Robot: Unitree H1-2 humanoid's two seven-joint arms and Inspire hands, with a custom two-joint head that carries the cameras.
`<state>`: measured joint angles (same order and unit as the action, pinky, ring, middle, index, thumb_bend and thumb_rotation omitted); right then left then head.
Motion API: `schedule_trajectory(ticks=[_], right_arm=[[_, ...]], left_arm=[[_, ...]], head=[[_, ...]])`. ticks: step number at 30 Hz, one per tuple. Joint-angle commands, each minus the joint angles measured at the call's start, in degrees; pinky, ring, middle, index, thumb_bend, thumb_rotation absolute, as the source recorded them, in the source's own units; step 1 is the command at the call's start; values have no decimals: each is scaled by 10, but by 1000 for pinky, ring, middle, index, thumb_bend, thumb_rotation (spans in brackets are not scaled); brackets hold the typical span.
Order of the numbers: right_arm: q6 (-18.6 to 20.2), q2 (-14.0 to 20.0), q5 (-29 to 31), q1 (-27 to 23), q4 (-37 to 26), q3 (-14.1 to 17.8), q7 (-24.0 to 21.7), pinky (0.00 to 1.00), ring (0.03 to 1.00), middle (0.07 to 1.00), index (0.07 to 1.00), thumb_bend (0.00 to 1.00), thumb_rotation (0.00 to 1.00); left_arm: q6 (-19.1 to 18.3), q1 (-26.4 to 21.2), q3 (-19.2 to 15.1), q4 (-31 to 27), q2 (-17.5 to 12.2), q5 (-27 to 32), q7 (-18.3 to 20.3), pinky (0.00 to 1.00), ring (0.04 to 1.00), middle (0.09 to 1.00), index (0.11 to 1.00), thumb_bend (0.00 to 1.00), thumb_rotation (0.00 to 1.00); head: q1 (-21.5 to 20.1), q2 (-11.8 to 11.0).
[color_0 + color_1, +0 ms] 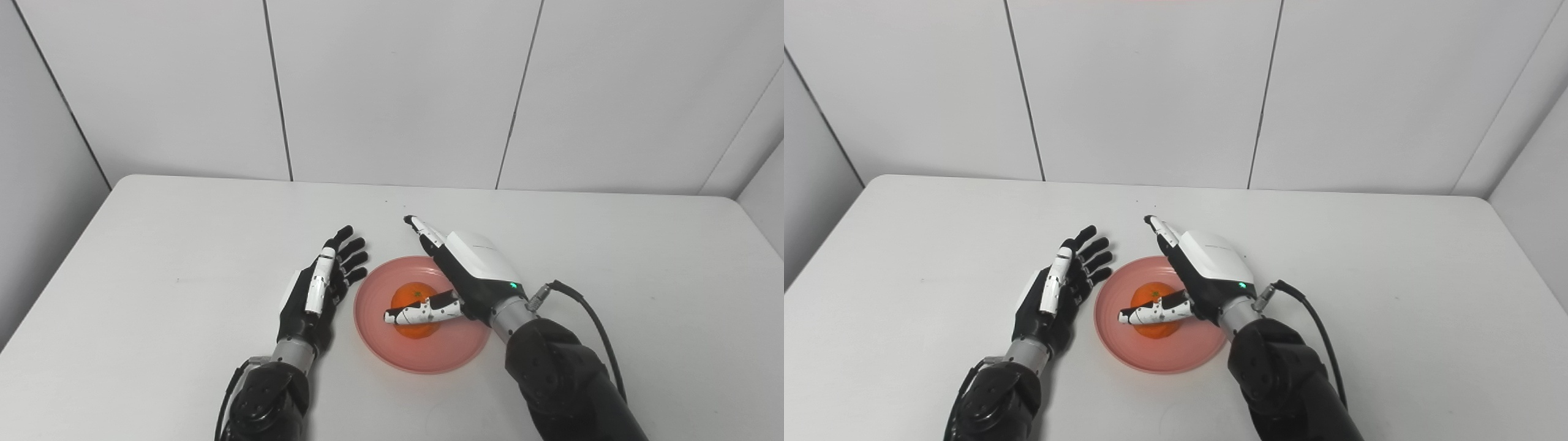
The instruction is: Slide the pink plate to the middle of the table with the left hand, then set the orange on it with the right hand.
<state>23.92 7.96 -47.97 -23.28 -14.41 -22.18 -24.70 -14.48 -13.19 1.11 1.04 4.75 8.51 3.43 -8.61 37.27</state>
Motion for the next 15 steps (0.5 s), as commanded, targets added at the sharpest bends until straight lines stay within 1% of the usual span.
schedule_trajectory(ticks=[1, 7, 8, 9, 12, 13, 14, 15], right_arm=[[-26, 1, 9, -11, -20, 13, 27, 866, 937, 973, 998, 1000, 532], [-56, -1, 47, -1, -39, 51, 82, 830, 918, 972, 996, 1000, 586], [-54, -4, 52, 3, -49, 60, 92, 827, 916, 971, 997, 1000, 591], [-53, -6, 55, 6, -55, 65, 99, 823, 916, 973, 999, 1000, 619], [-61, -20, 82, 30, -77, 99, 144, 817, 914, 971, 997, 1000, 645], [-64, -23, 89, 37, -81, 107, 157, 814, 910, 960, 986, 998, 674], [-67, -26, 96, 47, -84, 116, 169, 816, 912, 957, 987, 973, 722], [-70, -28, 101, 54, -86, 121, 177, 817, 913, 957, 988, 968, 731]], left_arm=[[-5, -6, -2, 0, 0, 4, 2, 866, 882, 889, 886, 374, 1000], [-2, -5, -3, 0, -2, 10, 6, 878, 893, 898, 898, 372, 1000], [-2, -5, -3, 0, -2, 11, 6, 878, 894, 898, 899, 371, 1000], [-1, -5, -4, 0, -2, 12, 6, 877, 894, 897, 894, 373, 1000], [7, -5, -4, 7, -7, 14, 10, 883, 894, 898, 895, 376, 1000], [9, -5, -4, 8, -9, 14, 12, 886, 896, 902, 900, 382, 1000], [9, -6, -4, 10, -11, 14, 13, 885, 895, 903, 900, 384, 1000], [10, -6, -5, 11, -13, 14, 15, 884, 895, 903, 900, 385, 1000]], head=[[-1, -2], [-7, -3], [-11, -4], [-11, -4], [-17, -6], [-17, -6], [-20, -7], [-20, -7]])
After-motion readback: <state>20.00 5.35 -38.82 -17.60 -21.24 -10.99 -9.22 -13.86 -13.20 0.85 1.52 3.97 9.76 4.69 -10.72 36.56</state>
